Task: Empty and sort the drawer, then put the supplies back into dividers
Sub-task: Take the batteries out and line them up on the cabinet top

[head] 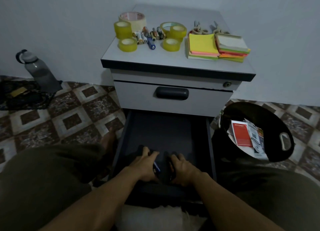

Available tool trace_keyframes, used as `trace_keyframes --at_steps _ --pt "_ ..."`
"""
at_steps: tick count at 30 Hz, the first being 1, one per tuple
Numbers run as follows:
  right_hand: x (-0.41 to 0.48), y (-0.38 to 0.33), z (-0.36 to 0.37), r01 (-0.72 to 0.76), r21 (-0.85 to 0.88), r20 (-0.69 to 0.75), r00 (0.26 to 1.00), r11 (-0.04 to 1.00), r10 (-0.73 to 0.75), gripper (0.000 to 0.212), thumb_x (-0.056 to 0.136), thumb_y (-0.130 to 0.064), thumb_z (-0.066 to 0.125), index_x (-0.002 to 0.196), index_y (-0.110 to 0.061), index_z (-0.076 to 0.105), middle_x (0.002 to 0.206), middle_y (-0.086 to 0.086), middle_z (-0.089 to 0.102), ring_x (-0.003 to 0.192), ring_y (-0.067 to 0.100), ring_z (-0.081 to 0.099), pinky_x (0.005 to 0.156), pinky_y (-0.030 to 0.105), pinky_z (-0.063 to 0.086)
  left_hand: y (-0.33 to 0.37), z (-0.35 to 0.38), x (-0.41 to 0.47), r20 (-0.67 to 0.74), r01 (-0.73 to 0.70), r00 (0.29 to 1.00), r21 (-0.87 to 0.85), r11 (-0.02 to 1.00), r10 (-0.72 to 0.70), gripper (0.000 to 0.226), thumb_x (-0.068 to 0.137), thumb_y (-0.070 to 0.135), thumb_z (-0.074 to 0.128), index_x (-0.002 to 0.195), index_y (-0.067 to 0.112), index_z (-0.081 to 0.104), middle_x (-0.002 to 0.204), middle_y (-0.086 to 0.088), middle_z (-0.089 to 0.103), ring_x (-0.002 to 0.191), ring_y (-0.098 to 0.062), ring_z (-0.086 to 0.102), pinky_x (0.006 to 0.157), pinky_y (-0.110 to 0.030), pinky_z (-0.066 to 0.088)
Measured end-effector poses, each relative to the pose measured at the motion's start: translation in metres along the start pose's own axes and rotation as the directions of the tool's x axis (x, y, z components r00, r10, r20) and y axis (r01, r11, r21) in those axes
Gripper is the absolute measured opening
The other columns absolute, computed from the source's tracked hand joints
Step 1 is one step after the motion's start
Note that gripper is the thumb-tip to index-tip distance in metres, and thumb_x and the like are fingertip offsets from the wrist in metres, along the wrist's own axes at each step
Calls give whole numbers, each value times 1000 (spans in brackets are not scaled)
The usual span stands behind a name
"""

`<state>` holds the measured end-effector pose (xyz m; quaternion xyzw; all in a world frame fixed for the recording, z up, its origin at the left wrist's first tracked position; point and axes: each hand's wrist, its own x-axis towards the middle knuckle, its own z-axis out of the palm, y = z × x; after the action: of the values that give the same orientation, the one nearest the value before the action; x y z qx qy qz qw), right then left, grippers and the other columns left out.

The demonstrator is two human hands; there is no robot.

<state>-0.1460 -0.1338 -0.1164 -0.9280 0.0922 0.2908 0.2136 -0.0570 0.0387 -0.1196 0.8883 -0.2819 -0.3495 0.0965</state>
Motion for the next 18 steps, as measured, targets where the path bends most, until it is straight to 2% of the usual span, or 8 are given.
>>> trace_keyframes --at_steps 3,9,11,14,16,18 --pt "6 1 5 8 6 -12 1000 1000 -8 96 81 -37 76 154 -14 17 156 17 18 142 37 29 118 44 28 2 2 4 -43 -14 999 -12 1000 14 105 63 46 88 146 34 26 148 -4 12 122 -34 50 106 -38 45" --pt "15 10 8 38 244 -160 987 969 2 71 77 -20 77 141 -17 46 143 10 35 124 26 54 108 32 44 -11 -5 9 -140 -79 988 -120 990 62 75 69 39 82 136 30 48 129 -1 38 115 -24 54 100 -33 46" --pt "14 11 5 38 275 -192 981 961 17 69 77 -20 77 140 -16 48 139 9 36 120 26 57 107 32 45 -15 -7 10 -172 -96 982 -117 988 75 64 71 34 80 129 31 53 123 2 42 113 -21 54 99 -32 46" --pt "13 10 5 40 286 -171 985 957 10 78 76 -17 77 145 -15 41 138 7 29 125 26 51 111 30 41 -19 -7 10 -215 -104 974 -128 986 75 53 75 28 76 124 33 56 119 4 45 112 -19 53 96 -30 45" --pt "13 10 7 37 259 -165 986 965 6 76 79 -12 72 147 -15 39 139 7 28 126 27 48 111 27 39 -19 -5 11 -229 -105 971 -125 987 74 53 78 26 75 127 34 56 120 4 46 113 -18 53 96 -28 44" --pt "13 11 9 31 263 -190 982 964 20 67 80 -10 70 142 -14 45 138 8 31 122 27 52 109 26 40 -18 -4 11 -244 -107 967 -122 987 74 55 80 25 72 132 33 53 124 3 48 115 -18 53 97 -27 43"
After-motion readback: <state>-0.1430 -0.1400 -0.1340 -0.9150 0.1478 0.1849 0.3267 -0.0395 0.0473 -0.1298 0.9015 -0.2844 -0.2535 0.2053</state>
